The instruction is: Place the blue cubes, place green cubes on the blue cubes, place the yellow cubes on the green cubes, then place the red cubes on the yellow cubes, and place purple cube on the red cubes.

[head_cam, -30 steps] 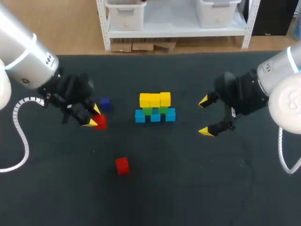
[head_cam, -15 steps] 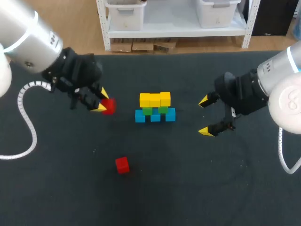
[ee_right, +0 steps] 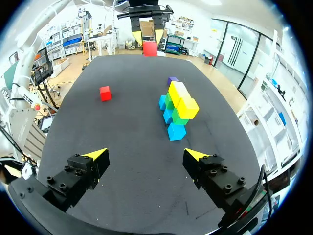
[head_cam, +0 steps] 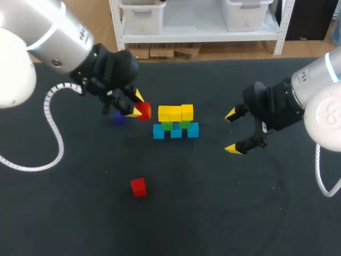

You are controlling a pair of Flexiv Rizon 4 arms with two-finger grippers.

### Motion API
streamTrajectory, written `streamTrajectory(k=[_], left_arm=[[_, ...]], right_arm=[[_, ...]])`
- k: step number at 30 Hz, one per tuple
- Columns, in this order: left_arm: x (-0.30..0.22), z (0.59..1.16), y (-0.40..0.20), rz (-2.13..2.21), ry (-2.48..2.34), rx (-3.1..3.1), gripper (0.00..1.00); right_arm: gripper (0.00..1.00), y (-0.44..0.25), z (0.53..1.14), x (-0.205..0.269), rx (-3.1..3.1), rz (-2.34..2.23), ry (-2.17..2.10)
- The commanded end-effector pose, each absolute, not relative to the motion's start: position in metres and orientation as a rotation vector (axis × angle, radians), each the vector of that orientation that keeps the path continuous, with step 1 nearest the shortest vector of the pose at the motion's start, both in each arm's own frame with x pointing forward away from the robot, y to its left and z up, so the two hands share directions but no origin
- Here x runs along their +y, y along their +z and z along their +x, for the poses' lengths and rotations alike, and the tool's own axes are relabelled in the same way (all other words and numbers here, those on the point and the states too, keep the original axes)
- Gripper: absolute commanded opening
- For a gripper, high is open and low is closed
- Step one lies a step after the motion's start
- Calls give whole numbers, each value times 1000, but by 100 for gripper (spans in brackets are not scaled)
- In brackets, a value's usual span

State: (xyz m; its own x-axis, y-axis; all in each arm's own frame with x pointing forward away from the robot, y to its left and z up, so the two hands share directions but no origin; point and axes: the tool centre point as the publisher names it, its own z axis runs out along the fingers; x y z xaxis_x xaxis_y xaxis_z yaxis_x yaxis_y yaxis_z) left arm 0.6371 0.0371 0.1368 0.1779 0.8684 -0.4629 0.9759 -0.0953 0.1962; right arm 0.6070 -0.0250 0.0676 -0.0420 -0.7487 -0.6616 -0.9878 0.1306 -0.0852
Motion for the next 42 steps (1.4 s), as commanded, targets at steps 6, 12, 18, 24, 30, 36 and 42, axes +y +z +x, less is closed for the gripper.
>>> streamTrajectory(k=[6,12,18,24,30,36,42], left_arm=[[9,656,132,2026,-311,1752,0],[-4,665,130,2034,-311,1753,0],[-11,673,125,2050,-317,1760,0],[-18,681,121,2075,-346,1774,0],[-23,686,119,2081,-372,1785,0],[-27,691,116,2086,-376,1790,0],[-27,697,111,2085,-379,1802,0]], right_arm=[[100,67,607,-25,1842,-1670,546],[100,67,607,-25,1842,-1670,546],[100,67,607,-25,1842,-1670,546],[100,67,607,-25,1842,-1670,546],[100,67,607,-25,1842,-1670,546],[100,67,607,-25,1842,-1670,546],[100,67,607,-25,1842,-1670,546]])
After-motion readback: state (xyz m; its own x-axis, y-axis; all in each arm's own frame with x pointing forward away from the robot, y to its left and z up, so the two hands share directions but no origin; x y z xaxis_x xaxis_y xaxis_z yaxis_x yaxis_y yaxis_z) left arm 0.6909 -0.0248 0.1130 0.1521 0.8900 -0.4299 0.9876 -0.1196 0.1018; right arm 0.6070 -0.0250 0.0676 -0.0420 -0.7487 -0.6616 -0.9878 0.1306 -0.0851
